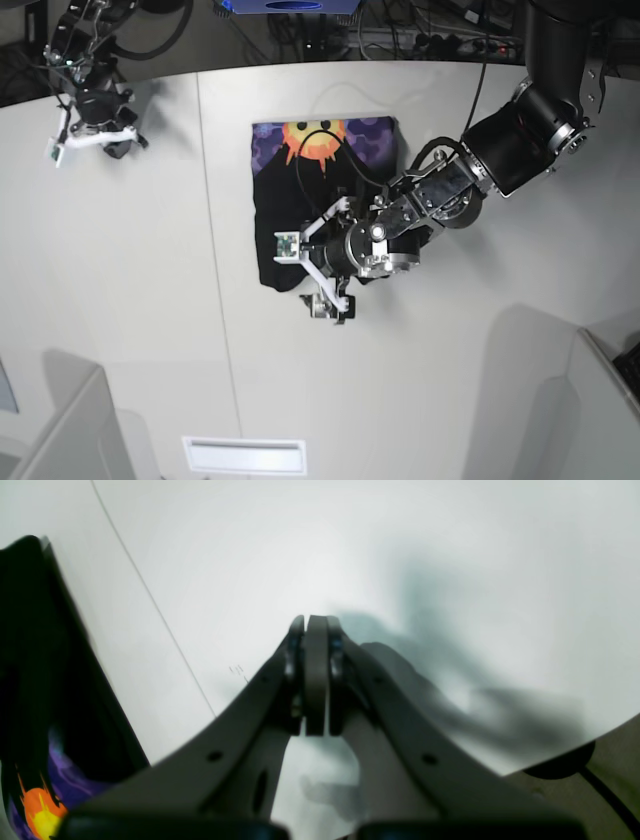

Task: Fold the T-shirt properly

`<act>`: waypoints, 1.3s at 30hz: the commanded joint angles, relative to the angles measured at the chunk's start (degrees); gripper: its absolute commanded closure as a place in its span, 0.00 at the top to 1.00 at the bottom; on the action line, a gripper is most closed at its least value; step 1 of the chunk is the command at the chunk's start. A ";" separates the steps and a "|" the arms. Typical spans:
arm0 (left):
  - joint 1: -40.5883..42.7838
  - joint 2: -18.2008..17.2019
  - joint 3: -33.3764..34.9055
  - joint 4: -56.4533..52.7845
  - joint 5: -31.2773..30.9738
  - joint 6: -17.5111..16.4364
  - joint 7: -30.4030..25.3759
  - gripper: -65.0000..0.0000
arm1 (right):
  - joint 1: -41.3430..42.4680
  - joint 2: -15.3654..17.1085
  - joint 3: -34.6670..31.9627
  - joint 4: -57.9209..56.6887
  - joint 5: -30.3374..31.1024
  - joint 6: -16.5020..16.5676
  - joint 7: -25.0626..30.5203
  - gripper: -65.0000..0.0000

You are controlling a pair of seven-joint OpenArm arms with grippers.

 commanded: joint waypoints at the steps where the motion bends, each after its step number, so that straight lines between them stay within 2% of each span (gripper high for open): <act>1: -1.97 0.28 -1.81 2.36 0.14 0.33 -0.87 0.92 | 0.08 0.41 0.13 0.98 0.62 0.49 1.09 0.00; 8: 1.28 0.11 -14.55 13.17 -0.30 0.33 -0.78 0.92 | 0.00 0.59 0.13 1.15 0.62 0.57 1.27 0.00; 10: 5.41 0.11 -20.71 17.21 -0.04 0.33 -0.78 0.85 | 0.00 0.67 0.04 1.24 0.45 1.19 1.27 0.00; 12: 9.98 0.11 -26.42 20.73 0.14 0.33 -0.87 0.65 | 0.00 0.67 0.04 1.24 0.36 4.35 1.36 0.00; 14: 14.12 0.11 -31.26 24.33 0.14 0.60 -0.87 0.34 | -0.09 0.67 0.21 1.24 0.36 8.31 1.36 0.00; 15: 16.40 0.11 -33.72 26.18 0.14 0.68 -0.95 0.15 | -0.18 0.67 0.30 1.24 0.27 9.63 1.36 0.00; 16: 18.34 0.11 -35.74 27.59 0.14 0.68 -1.04 0.01 | -0.27 0.67 0.48 1.33 0.27 10.42 1.36 0.00; 19: 23.26 0.02 -40.14 30.66 0.14 0.68 -1.13 0.00 | -0.79 0.76 0.65 1.33 0.18 12.35 1.36 0.00; 22: 28.01 -0.86 -45.41 31.54 -0.21 0.68 -2.19 0.00 | -2.90 2.78 0.30 2.21 0.18 15.78 2.50 0.00; 24: 32.14 -1.21 -48.66 31.46 -0.30 0.68 -7.99 0.00 | -5.10 3.31 0.21 3.79 0.18 17.63 4.43 0.00; 27: 39.79 -1.21 -54.47 31.19 -0.04 0.68 -21.44 0.00 | -9.06 3.66 0.65 6.96 0.18 20.27 8.30 0.00; 29: 44.18 -1.21 -56.93 31.19 -0.21 0.68 -27.86 0.00 | -11.87 5.33 0.48 7.66 0.18 21.67 11.12 0.00; 31: 47.87 -1.21 -58.60 31.19 -0.21 0.68 -31.55 0.00 | -14.16 6.83 0.30 7.66 0.18 22.11 13.40 0.00; 36: 56.49 -1.21 -61.59 31.19 -0.21 0.42 -35.50 0.00 | -18.99 7.35 0.65 8.01 0.18 22.38 15.86 0.00; 39: 61.24 -1.21 -63.08 31.19 -0.21 0.42 -38.58 0.00 | -21.63 8.06 0.74 8.01 -1.49 25.54 16.21 0.00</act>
